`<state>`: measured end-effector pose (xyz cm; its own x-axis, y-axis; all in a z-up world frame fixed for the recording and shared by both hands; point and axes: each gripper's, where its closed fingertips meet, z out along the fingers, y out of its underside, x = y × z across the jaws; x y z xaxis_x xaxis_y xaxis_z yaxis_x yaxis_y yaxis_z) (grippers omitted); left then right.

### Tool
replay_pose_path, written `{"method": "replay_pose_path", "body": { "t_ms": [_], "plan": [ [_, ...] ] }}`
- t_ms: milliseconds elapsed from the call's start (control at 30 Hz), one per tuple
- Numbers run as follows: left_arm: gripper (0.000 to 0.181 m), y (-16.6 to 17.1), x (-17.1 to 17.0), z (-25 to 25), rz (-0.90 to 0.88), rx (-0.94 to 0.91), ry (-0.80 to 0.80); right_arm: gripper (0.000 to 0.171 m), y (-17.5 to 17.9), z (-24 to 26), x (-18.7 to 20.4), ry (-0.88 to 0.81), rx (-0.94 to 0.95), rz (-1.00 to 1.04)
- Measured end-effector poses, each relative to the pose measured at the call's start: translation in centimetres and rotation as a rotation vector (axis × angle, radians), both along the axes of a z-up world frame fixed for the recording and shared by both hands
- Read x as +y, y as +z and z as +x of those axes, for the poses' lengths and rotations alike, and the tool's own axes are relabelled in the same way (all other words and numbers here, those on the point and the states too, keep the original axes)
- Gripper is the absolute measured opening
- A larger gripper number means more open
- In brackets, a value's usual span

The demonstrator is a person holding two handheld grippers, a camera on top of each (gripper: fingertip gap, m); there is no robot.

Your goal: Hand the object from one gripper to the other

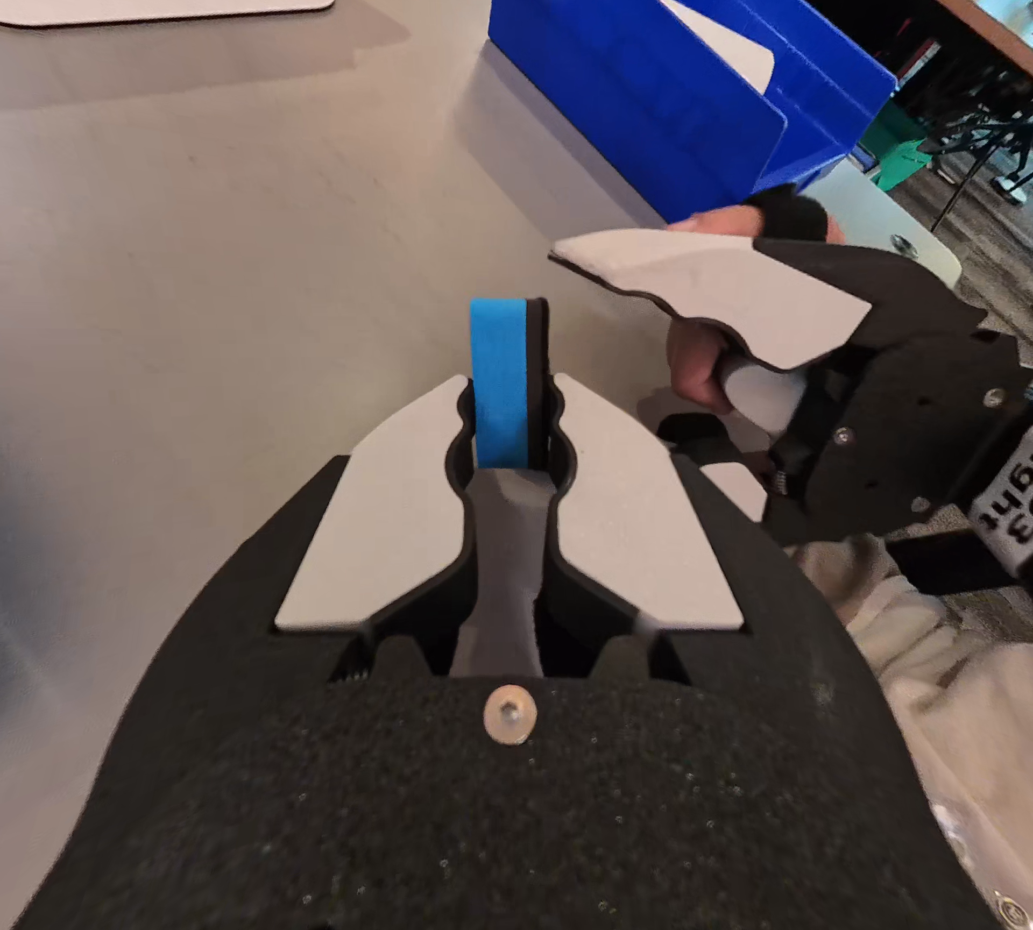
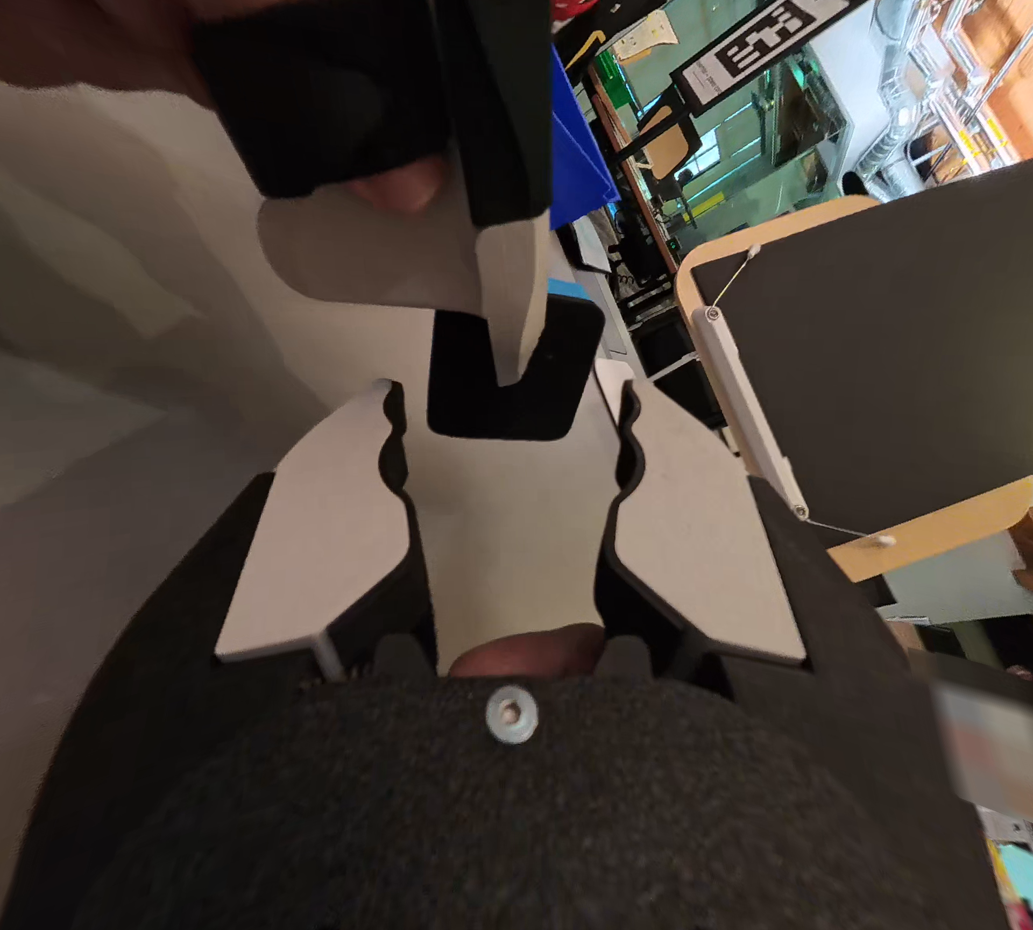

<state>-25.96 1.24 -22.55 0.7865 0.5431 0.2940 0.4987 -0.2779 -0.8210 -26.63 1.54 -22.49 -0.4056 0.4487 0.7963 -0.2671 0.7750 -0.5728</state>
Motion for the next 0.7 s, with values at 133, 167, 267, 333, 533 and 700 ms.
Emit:
{"method": "replay_pose_path", "body": {
  "t_ms": [133,167,267,333,533,700],
  "plan": [
    [0.022,-0.3,0.7,0.8,-0.022,-0.003,-0.031,0.068,-0.6,0.0,0.0,0.014,-0.01,0.022],
    [0.022,-0.4,0.9,1.0,-0.029,-0.001,-0.038,0.062,-0.7,-0.1,0.1,0.01,-0.01,0.024],
    [0.022,-0.5,1.0,1.1,-0.049,0.018,-0.039,0.06,-0.8,-0.1,0.2,0.015,-0.034,0.03],
    [0.023,-0.3,1.1,1.1,-0.028,0.009,-0.041,0.06,-0.7,-0.1,0.3,0.018,-0.057,0.027],
    [0.05,1.8,-0.6,0.1,0.118,0.079,-0.016,0.059,-1.0,-1.7,3.0,-0.03,-0.206,-0.031],
    [0.047,3.0,-3.5,-2.0,0.241,0.04,0.057,0.059,5.0,-3.8,10.2,-0.142,-0.348,-0.238]
  ]
}}
